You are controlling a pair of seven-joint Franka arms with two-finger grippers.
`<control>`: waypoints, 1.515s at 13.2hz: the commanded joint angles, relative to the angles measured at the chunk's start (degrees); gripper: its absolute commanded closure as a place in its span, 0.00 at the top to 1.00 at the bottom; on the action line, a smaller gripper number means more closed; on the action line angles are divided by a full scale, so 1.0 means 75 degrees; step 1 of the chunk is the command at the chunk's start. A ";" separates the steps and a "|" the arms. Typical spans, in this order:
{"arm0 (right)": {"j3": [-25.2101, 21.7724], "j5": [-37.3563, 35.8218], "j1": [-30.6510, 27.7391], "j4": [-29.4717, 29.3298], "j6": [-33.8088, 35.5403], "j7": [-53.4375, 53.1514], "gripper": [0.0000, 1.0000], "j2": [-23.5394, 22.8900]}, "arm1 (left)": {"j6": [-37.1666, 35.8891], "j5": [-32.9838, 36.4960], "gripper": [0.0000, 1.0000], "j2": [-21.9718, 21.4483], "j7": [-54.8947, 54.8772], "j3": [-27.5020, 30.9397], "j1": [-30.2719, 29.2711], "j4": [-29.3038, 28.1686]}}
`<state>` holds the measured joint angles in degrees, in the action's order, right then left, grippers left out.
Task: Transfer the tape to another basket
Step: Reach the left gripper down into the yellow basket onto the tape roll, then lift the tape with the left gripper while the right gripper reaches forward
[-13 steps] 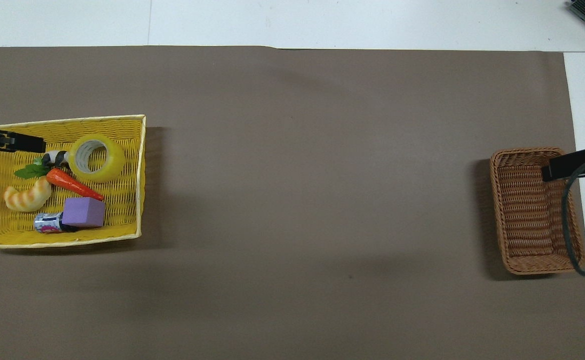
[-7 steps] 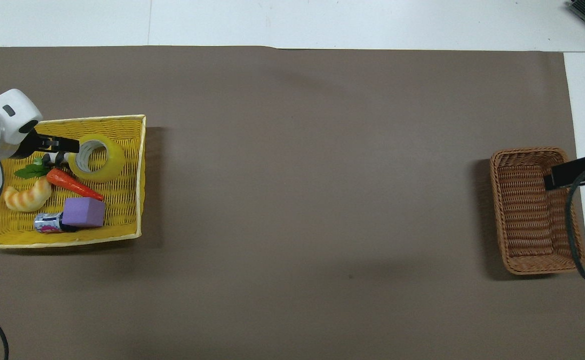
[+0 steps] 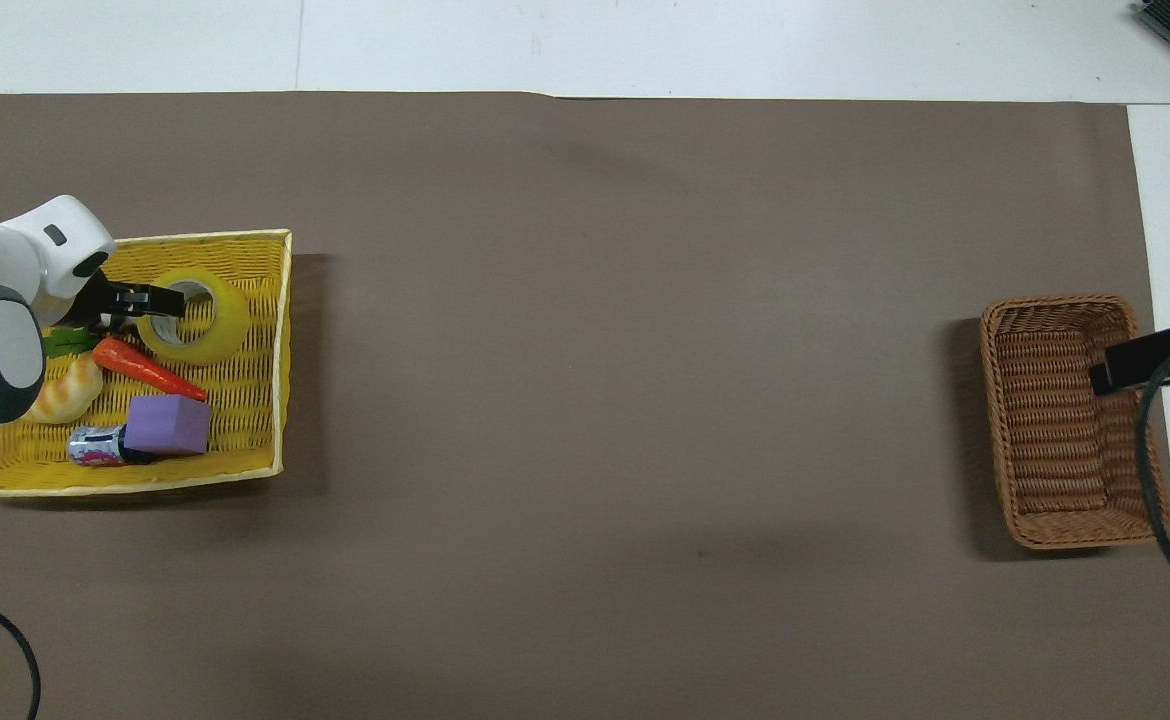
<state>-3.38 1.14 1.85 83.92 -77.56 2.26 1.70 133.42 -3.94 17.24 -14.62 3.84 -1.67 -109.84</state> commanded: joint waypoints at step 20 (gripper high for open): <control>0.0088 0.0804 -0.0047 0.4007 -0.2603 0.0131 1.00 0.1577 | -0.1243 -0.0155 0.00 -0.1233 0.1183 -0.0231 0.1157 0.0232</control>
<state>-2.83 3.28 2.41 108.87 -92.08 2.48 11.02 124.48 -4.28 9.23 -10.19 1.45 3.39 -106.92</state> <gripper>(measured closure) 0.000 0.775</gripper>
